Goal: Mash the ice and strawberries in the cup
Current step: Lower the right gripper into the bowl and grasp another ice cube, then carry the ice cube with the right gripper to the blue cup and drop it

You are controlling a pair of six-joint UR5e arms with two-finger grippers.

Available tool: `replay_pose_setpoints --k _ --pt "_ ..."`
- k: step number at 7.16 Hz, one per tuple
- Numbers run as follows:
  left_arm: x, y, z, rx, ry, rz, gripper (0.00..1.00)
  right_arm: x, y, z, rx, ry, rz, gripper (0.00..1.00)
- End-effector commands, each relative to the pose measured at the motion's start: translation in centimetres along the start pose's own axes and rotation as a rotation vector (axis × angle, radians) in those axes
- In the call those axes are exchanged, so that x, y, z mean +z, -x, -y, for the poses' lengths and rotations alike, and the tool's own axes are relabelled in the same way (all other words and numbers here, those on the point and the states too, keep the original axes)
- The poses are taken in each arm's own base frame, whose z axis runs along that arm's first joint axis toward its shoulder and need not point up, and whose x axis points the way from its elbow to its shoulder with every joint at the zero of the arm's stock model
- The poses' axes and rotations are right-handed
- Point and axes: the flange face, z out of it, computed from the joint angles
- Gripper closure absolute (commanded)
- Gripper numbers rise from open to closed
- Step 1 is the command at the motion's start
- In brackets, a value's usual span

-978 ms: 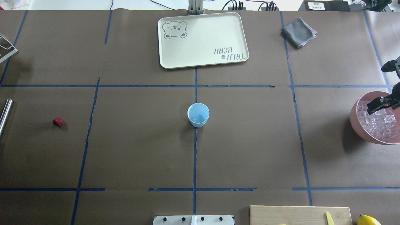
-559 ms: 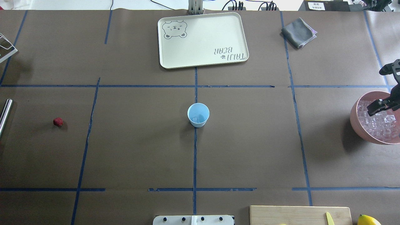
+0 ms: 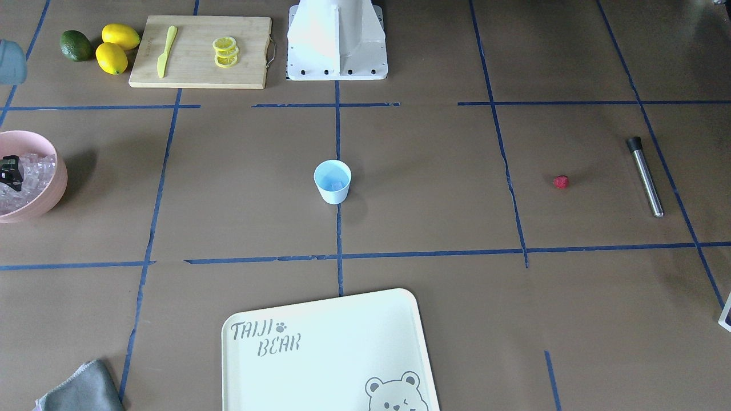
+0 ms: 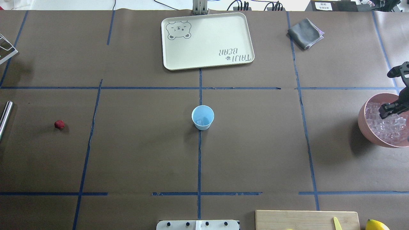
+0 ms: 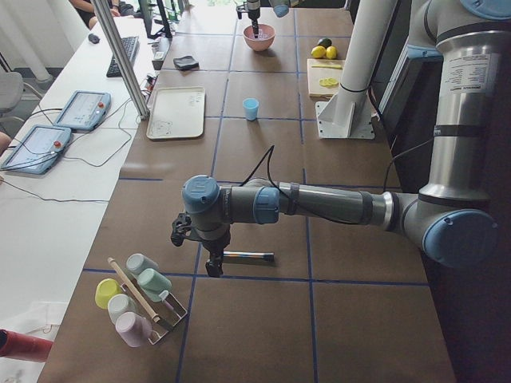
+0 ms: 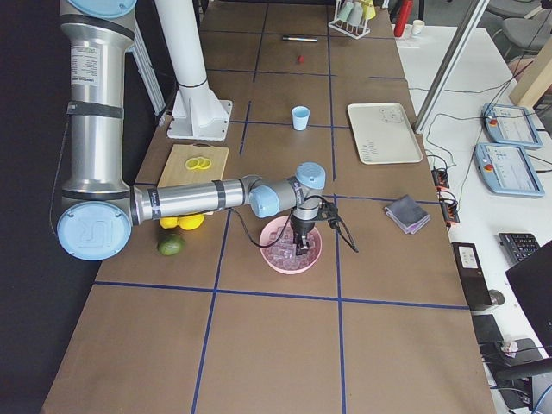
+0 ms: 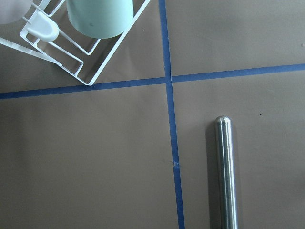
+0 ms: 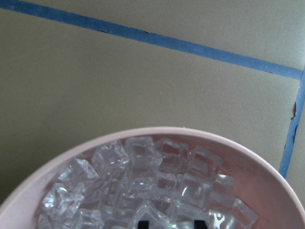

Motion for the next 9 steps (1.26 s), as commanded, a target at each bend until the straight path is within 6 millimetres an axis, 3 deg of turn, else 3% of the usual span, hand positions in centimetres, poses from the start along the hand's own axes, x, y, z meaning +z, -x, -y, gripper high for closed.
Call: replay_pose_setpoints --k 1,3,6,8,9 --pt "-0.2 -0.2 0.0 0.005 -0.005 0.000 0.00 -0.3 0.2 0.1 -0.003 -0.005 0.006 1.00" --pt "-0.1 -0.2 -1.1 0.001 -0.003 0.000 0.00 -1.6 1.3 0.5 -0.022 -0.029 0.021 1.00" --pt "-0.2 -0.3 -1.1 0.004 -0.004 0.000 0.00 -8.5 6.1 0.6 -0.009 -0.130 0.109 1.00" --pt "-0.2 -0.3 -1.1 0.004 -0.004 0.000 0.00 -14.1 13.8 2.8 0.216 -0.138 0.302 1.00" --pt "-0.1 -0.3 -1.1 0.004 -0.002 0.000 0.00 -16.2 19.6 3.7 0.294 -0.130 0.370 1.00"
